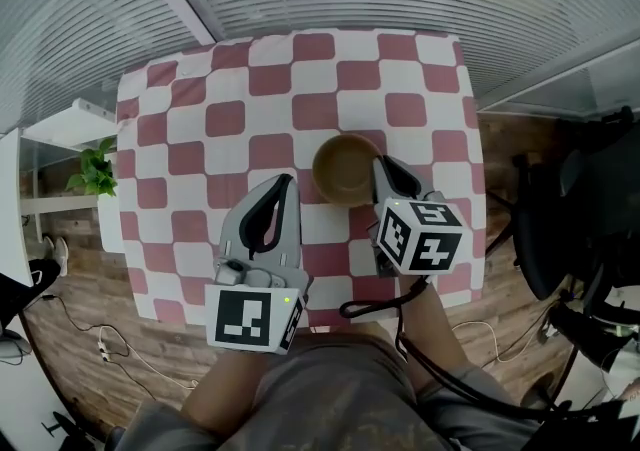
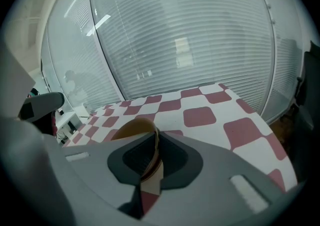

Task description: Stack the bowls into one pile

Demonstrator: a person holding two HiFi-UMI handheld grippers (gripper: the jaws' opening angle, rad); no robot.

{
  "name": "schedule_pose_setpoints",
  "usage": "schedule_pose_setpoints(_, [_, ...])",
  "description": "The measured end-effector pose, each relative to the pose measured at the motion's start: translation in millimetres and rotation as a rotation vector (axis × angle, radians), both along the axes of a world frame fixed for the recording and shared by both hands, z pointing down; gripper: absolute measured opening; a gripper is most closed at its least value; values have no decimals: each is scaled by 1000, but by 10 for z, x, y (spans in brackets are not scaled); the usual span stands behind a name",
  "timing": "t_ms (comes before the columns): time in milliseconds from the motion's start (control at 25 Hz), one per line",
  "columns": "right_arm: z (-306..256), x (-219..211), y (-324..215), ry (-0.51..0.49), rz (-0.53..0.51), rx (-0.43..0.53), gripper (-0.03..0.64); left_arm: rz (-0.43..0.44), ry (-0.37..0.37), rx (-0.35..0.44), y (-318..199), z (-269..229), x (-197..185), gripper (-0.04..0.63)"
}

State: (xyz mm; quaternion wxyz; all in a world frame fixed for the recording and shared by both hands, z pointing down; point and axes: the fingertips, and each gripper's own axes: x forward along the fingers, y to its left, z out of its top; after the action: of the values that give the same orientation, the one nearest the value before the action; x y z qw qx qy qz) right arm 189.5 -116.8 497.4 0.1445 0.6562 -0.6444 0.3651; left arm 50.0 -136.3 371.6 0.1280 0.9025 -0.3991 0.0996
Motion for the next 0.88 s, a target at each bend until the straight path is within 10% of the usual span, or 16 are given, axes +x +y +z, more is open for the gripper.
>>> schedule_pose_setpoints(440, [-118,15,-52,32,-10,39,80,2,0,15,-40,-38,-4,0])
schedule_pose_setpoints(880, [-1325,-170,-124,85,-64,334,55,-38,30,173,105,-863,-133,0])
